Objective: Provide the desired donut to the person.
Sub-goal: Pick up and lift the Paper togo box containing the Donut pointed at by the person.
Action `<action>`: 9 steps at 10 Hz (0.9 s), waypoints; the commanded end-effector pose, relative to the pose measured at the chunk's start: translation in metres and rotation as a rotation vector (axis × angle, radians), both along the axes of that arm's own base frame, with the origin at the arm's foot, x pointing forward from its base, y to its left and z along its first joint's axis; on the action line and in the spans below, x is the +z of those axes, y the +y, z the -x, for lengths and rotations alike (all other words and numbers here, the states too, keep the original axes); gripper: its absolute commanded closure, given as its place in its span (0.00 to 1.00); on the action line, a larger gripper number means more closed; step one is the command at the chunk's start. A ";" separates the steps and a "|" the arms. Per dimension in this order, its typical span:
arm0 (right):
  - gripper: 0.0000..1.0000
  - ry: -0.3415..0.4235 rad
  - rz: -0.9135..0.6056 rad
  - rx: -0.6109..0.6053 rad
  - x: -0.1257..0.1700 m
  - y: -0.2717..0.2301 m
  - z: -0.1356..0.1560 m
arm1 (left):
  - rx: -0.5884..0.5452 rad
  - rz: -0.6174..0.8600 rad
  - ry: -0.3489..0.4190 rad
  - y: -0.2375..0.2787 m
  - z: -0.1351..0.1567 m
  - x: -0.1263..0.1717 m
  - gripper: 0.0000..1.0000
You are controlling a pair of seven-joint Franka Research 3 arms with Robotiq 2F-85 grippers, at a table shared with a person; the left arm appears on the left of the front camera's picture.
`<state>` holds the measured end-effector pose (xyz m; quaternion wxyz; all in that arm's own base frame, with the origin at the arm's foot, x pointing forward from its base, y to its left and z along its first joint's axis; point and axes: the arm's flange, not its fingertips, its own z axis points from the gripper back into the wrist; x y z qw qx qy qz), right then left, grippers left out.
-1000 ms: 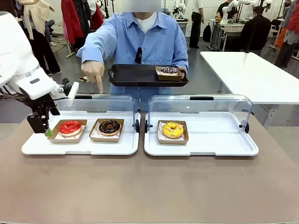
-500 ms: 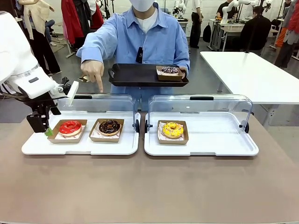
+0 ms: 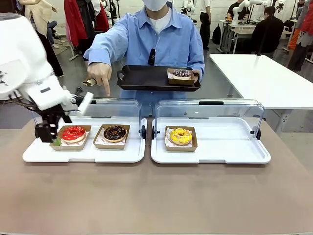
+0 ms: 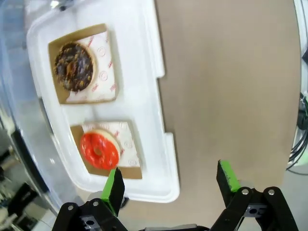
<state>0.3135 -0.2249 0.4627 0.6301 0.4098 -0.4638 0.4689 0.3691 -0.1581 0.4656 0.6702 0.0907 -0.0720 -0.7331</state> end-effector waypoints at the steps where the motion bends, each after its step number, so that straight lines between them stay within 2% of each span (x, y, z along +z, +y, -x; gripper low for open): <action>1: 0.00 -0.005 -0.005 0.006 -0.001 -0.001 0.001 | -0.103 -0.073 -0.003 -0.031 -0.012 -0.013 0.00; 4: 0.00 -0.005 -0.005 0.006 -0.001 -0.001 0.001 | -0.140 -0.043 0.022 -0.058 -0.038 -0.042 0.00; 9: 0.00 -0.005 -0.005 0.006 -0.001 -0.001 0.001 | -0.135 -0.004 0.117 -0.070 -0.079 -0.091 0.00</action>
